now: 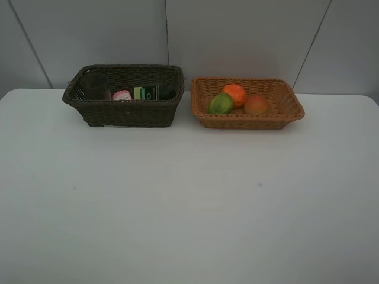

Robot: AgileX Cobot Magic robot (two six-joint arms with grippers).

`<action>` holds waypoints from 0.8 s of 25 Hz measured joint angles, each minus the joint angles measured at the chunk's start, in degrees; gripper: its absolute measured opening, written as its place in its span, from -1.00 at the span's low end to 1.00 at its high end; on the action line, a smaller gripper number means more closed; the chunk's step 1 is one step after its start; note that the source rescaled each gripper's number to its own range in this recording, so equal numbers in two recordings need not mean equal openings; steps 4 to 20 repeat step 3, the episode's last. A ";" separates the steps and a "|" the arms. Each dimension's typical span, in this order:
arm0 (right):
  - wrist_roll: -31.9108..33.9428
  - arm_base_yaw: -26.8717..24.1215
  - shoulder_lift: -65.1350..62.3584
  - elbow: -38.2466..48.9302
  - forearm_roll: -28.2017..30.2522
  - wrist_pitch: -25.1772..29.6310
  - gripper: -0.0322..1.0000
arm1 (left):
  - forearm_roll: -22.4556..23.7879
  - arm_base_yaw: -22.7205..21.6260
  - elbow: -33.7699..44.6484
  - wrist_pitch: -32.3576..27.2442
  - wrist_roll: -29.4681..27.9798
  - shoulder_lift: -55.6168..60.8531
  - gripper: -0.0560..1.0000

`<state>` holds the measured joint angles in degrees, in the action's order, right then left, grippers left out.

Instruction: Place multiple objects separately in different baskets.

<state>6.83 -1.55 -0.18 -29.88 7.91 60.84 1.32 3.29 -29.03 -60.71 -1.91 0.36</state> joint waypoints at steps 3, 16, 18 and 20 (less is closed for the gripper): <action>0.00 0.00 0.00 0.00 0.00 0.00 0.41 | 0.00 0.00 0.00 0.00 0.00 0.00 0.88; 0.00 0.00 0.00 0.00 0.00 0.00 0.41 | 0.00 0.00 0.00 0.00 0.00 0.00 0.88; 0.00 0.00 0.00 0.00 0.00 0.00 0.41 | 0.00 0.00 0.00 0.00 0.00 0.00 0.88; 0.00 0.00 0.00 0.00 0.00 0.00 0.41 | 0.00 0.00 0.00 0.00 0.00 0.00 0.88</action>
